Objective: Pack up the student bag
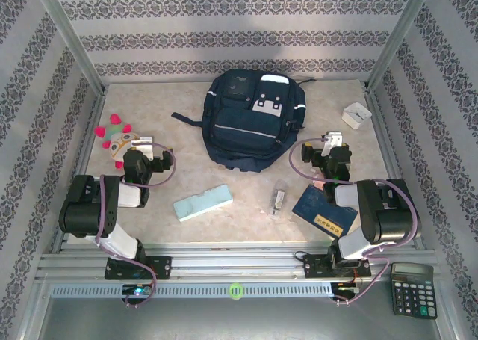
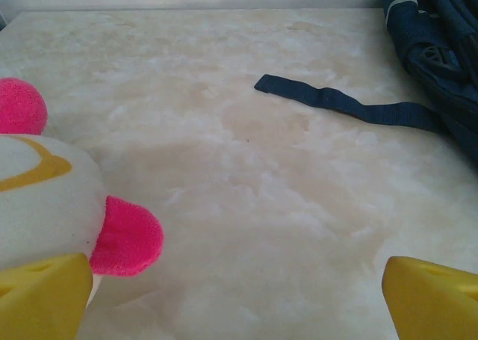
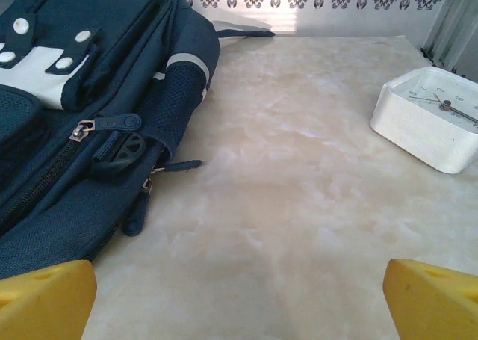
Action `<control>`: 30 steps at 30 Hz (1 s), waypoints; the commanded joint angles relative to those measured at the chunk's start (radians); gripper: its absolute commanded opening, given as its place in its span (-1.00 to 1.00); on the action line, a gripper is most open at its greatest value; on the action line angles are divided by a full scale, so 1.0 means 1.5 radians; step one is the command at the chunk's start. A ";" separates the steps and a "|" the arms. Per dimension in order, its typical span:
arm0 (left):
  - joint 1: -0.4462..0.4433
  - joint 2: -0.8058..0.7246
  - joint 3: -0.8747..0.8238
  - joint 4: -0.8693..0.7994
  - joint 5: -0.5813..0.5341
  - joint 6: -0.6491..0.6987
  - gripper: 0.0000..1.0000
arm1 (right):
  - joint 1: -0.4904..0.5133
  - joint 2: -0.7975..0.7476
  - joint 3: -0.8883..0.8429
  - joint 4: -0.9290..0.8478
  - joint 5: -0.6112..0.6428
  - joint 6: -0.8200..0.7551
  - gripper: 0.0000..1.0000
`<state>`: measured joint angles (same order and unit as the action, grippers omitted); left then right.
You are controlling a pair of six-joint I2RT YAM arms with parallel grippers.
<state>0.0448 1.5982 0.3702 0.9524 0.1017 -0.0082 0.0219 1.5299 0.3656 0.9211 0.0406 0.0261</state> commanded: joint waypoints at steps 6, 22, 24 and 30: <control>-0.008 -0.003 0.013 -0.004 0.016 0.006 0.99 | -0.003 -0.001 0.008 0.014 -0.011 0.002 0.96; -0.008 -0.004 0.007 0.008 0.017 0.006 0.99 | -0.006 -0.002 0.008 0.014 -0.016 0.004 0.96; -0.008 -0.022 0.003 0.003 0.021 0.008 0.98 | -0.009 -0.006 0.008 0.016 -0.017 0.009 0.96; -0.029 -0.169 0.172 -0.400 -0.018 -0.043 0.67 | -0.021 -0.210 0.198 -0.536 -0.021 0.153 0.96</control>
<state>0.0219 1.4322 0.4778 0.6460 0.0940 -0.0143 0.0082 1.3376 0.4774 0.5350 0.0170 0.0967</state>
